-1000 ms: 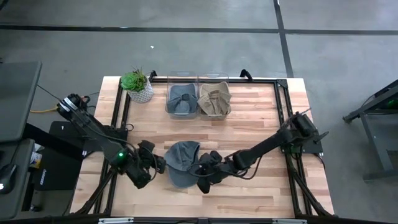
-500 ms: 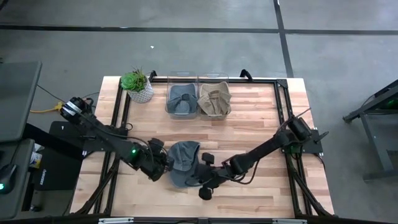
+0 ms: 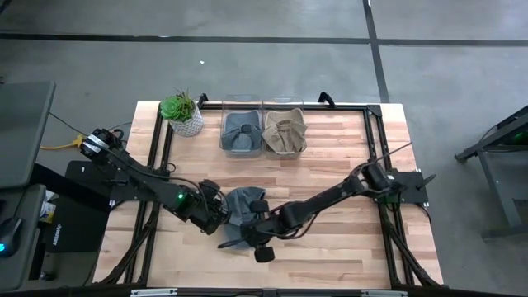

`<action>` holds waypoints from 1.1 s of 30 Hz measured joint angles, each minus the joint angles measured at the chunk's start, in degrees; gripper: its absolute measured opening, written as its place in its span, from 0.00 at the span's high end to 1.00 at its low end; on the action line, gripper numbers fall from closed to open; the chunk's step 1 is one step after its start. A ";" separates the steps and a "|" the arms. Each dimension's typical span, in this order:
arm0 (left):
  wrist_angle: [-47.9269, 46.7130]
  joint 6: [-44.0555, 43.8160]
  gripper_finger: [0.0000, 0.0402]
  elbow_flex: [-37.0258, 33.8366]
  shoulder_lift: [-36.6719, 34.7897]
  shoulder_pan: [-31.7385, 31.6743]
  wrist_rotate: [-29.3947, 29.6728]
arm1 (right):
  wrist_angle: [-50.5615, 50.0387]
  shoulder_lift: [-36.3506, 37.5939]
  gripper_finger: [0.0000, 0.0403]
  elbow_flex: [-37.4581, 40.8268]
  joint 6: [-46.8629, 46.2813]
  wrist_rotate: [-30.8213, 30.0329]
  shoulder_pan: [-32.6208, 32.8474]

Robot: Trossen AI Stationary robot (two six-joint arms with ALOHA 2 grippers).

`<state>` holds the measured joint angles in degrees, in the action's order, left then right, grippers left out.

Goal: Pick & Place hat
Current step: Put the gray cap into the left transparent bin

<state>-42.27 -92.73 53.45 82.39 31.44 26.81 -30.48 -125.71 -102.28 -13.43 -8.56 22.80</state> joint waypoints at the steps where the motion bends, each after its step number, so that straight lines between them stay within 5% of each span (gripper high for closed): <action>1: -0.81 -0.06 1.00 0.00 0.00 0.02 -0.16 | -2.37 -1.00 1.00 -1.61 0.02 -0.13 0.06; 23: -2.86 5.05 1.00 0.00 0.00 0.02 -1.64 | -10.37 -6.52 1.00 -0.97 -5.83 4.72 -0.35; 33: -2.59 5.53 1.00 0.00 0.00 0.02 -3.80 | -23.77 -5.92 1.00 -0.28 -1.22 5.91 1.06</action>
<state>-44.86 -87.20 53.45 82.39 31.46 23.00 -54.25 -131.63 -102.56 -14.65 -2.65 23.86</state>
